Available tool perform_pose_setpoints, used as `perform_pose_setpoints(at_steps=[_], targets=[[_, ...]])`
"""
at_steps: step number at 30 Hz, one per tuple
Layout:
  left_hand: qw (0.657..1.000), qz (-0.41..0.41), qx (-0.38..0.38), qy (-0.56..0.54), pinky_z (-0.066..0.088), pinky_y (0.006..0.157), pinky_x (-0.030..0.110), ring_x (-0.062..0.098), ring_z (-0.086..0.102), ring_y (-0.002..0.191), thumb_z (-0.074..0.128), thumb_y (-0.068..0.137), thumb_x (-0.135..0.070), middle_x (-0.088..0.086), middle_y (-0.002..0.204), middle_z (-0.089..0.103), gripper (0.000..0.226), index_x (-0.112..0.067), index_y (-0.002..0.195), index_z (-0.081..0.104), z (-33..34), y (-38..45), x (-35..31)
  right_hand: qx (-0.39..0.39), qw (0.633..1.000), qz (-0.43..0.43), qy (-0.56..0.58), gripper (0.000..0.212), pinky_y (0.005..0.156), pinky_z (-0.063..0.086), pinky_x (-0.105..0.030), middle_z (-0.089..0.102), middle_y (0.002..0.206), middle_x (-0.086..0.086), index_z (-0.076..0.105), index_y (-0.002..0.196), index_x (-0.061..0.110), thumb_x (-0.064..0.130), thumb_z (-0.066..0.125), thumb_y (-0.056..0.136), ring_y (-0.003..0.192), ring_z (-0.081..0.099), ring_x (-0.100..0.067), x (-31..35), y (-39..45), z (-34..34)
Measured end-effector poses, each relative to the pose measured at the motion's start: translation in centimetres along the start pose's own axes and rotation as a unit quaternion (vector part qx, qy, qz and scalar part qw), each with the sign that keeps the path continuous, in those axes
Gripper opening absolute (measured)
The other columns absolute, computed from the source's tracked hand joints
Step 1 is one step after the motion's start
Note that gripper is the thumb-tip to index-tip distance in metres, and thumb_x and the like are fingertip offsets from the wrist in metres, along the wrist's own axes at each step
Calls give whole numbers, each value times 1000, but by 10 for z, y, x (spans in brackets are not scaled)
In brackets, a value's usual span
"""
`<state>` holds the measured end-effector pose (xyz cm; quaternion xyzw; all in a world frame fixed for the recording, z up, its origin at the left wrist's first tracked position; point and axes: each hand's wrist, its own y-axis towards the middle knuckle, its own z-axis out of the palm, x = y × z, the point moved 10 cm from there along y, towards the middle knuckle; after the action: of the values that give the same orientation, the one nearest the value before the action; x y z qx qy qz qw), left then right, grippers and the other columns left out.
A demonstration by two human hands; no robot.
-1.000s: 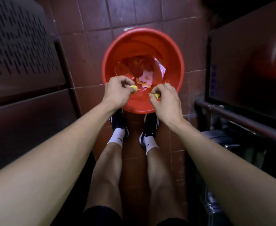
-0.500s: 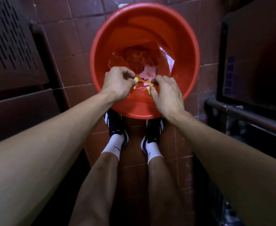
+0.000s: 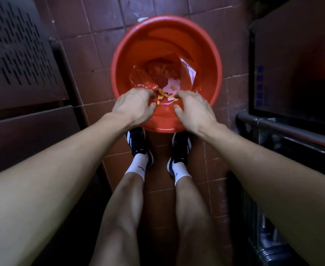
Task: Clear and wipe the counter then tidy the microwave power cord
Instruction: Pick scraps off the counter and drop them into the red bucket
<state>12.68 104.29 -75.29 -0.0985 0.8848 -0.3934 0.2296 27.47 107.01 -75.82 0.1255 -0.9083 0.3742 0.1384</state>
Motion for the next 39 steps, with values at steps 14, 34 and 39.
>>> perform_pose_setpoints(at_steps=[14, 34, 39], targets=[[989, 15, -41, 141, 46, 93, 48, 34, 54, 119, 48, 97, -39, 9, 133, 59, 45, -22, 139, 50, -90, -130, -59, -14, 992, -90, -83, 31, 92, 48, -49, 62, 126, -8, 60, 122, 16, 32, 53, 96, 115, 57, -36, 54, -96, -111], [959, -162, -226, 50, 45, 95, 46, 32, 53, 121, 43, 99, -45, 7, 132, 59, 45, -20, 136, 51, -239, -425, -65, -50, 941, -306, -139, 35, 91, 50, -46, 61, 133, -2, 59, 128, 21, 29, 51, 95, 119, 57, -32, 255, -290, -286], [934, -225, -276, 16, 46, 99, 46, 30, 52, 123, 42, 99, -45, 6, 131, 59, 43, -22, 135, 51, -235, -513, -22, -60, 911, -381, -143, 41, 96, 48, -47, 58, 137, -4, 56, 134, 17, 28, 58, 95, 122, 56, -31, 320, -340, -282]])
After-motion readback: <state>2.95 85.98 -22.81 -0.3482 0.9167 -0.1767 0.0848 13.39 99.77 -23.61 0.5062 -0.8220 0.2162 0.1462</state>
